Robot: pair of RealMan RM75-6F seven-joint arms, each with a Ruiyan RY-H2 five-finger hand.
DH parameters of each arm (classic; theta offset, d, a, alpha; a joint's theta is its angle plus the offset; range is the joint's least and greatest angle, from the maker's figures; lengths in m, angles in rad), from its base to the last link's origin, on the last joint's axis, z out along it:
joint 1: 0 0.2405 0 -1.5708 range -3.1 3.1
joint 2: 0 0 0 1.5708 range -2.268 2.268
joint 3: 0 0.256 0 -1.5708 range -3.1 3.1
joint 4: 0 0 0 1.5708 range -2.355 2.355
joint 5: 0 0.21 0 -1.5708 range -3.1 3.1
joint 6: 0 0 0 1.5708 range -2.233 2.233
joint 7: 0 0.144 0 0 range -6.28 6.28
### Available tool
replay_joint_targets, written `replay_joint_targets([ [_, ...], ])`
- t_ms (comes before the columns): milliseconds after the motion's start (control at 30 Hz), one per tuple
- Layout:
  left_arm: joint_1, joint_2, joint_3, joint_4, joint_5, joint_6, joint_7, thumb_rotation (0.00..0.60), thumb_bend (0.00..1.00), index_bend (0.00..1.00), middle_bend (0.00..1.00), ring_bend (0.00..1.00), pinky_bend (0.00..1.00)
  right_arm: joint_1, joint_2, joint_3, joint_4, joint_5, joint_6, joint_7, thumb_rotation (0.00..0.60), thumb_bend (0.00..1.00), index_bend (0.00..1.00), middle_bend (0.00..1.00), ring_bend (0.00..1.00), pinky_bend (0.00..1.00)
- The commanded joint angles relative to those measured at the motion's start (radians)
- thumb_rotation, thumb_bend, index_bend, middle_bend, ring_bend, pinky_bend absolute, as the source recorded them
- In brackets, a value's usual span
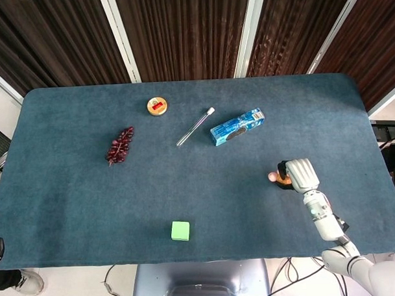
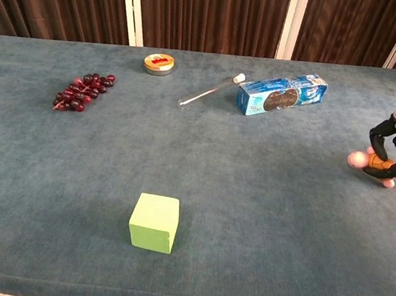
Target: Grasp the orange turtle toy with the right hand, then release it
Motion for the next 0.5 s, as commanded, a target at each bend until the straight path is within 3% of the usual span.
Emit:
replay_joint_targets([
  [33,0.000,0.003,0.000,-0.002,0.000,-0.001,0.000,0.600,0.52,0.14,0.00,0.04,0.32,-0.003,-0.011,0.000,0.017,-0.007,0.022,0.015,0.600,1.00,0.87,0.77,1.00,1.00],
  [200,0.002,0.004,0.002,-0.003,0.001,0.002,0.000,0.600,0.52,0.14,0.00,0.04,0.32,-0.005,-0.013,-0.012,0.038,-0.030,0.052,0.073,0.600,1.00,0.85,0.77,1.00,1.00],
  [300,0.002,0.003,0.002,-0.002,0.002,0.003,-0.001,0.600,0.52,0.14,0.00,0.04,0.32,-0.008,0.010,-0.028,0.027,-0.044,0.045,0.120,0.600,0.92,0.60,0.63,1.00,1.00],
  [367,0.002,0.003,0.002,-0.002,0.001,0.002,-0.001,0.600,0.52,0.14,0.00,0.04,0.32,-0.012,0.027,-0.033,0.019,-0.048,0.052,0.119,0.600,0.63,0.31,0.45,0.97,0.96],
  [433,0.001,0.004,0.002,-0.003,0.001,0.000,-0.001,0.600,0.52,0.14,0.00,0.04,0.32,-0.019,0.039,-0.031,0.011,-0.051,0.076,0.113,0.600,0.41,0.09,0.33,0.87,0.88],
  [500,0.001,0.005,0.002,-0.003,0.001,-0.001,0.000,0.600,0.52,0.14,0.00,0.05,0.32,-0.025,0.051,-0.031,-0.003,-0.052,0.088,0.112,0.600,0.26,0.01,0.23,0.68,0.83],
])
